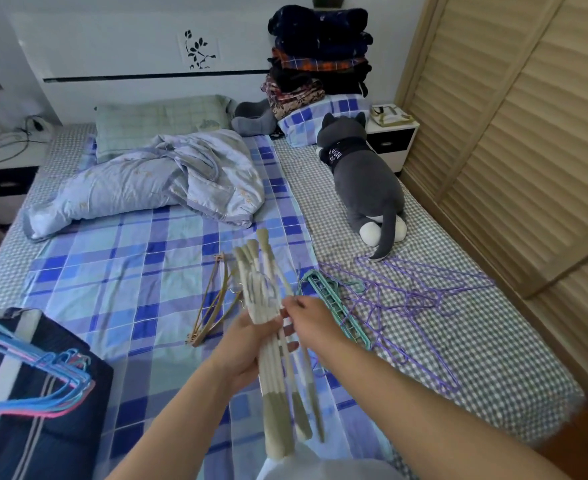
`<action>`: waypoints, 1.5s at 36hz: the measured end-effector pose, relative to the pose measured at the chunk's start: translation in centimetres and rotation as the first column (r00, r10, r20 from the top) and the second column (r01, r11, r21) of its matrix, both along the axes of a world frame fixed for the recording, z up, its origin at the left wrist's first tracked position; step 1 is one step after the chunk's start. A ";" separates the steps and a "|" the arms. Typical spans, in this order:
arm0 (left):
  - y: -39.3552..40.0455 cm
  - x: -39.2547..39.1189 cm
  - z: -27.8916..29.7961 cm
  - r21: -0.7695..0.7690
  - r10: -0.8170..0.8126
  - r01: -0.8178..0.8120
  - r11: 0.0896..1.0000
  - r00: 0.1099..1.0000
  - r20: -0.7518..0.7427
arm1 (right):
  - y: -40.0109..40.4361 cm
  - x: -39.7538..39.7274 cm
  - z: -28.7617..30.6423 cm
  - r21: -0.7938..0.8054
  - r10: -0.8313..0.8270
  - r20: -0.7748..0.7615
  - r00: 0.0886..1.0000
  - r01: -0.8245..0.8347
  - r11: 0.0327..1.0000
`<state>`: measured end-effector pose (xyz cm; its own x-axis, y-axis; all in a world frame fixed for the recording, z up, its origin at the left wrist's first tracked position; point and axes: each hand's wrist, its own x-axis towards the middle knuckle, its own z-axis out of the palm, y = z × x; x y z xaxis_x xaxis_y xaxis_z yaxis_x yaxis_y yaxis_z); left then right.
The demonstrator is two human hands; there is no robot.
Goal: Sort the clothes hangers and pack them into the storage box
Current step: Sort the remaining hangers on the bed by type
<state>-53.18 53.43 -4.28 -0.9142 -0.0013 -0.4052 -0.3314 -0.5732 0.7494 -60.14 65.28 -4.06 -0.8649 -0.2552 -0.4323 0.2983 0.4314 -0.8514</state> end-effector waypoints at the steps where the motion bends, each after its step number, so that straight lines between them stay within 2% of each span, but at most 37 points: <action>1: 0.3 0.2 0.2 -0.017 -0.012 0.012 1.000 1.000 -0.007 | -0.7 0.3 -0.1 0.014 -0.004 -0.002 1.000 0.004 1.000; 3: 0.2 0.4 0.0 -0.041 -0.006 0.006 0.999 1.000 -0.010 | -1.7 0.9 -0.4 -0.007 -0.002 0.030 1.000 0.002 1.000; 7: -1.5 1.3 -0.9 -0.088 0.005 -0.005 0.996 1.000 -0.002 | -1.1 1.8 -1.4 -0.180 0.199 0.164 0.966 -0.169 0.969; 11: -2.4 1.9 -2.2 0.024 0.005 -0.006 1.000 0.999 0.040 | -0.4 2.4 -1.7 -0.282 0.313 0.225 0.923 -0.246 0.927; 14: -2.8 1.7 -3.8 0.046 -0.001 -0.005 0.999 0.993 0.122 | 0.1 2.7 -2.8 -0.256 0.339 0.251 0.907 -0.275 0.927; 21: -5.9 0.4 -9.0 -0.150 0.005 0.048 0.988 0.941 0.338 | 4.0 3.2 -6.7 -0.103 0.051 0.338 0.940 -0.017 0.995; 29: -10.2 -0.7 -13.1 -0.337 0.041 0.108 0.935 0.913 0.406 | 10.6 3.9 -9.8 0.099 -0.181 0.423 0.888 0.153 0.983; 32: -10.6 -1.4 -14.5 -0.488 0.091 0.137 0.862 0.905 0.415 | 11.5 3.6 -10.0 0.131 -0.223 0.433 0.873 0.184 0.974; 38: -9.1 -4.2 -15.9 -0.798 0.213 0.241 0.553 0.885 0.415 | 12.3 2.4 -10.2 0.174 -0.239 0.454 0.859 0.178 0.969; 44: -7.0 -7.6 -18.8 -0.852 0.153 0.356 0.384 0.885 0.439 | 12.5 -0.1 -10.4 0.216 -0.218 0.439 0.872 0.133 0.967; 46: -6.4 -8.1 -19.6 -0.830 0.116 0.370 0.416 0.884 0.452 | 12.5 -1.0 -10.9 0.241 -0.230 0.425 0.875 0.136 0.961; 49: -5.6 -7.5 -19.5 -0.732 0.013 0.326 0.599 0.910 0.415 | 12.1 -2.3 -11.3 0.217 -0.239 0.395 0.887 0.162 0.963; 52: -6.0 -6.1 -17.7 -0.535 -0.167 0.351 0.769 0.917 0.361 | 10.7 -4.6 -10.6 0.139 -0.207 0.361 0.909 0.167 0.976; 54: -6.8 -5.1 -16.1 -0.427 -0.317 0.439 0.791 0.890 0.328 | 9.4 -6.4 -9.7 0.099 -0.226 0.322 0.920 0.205 0.974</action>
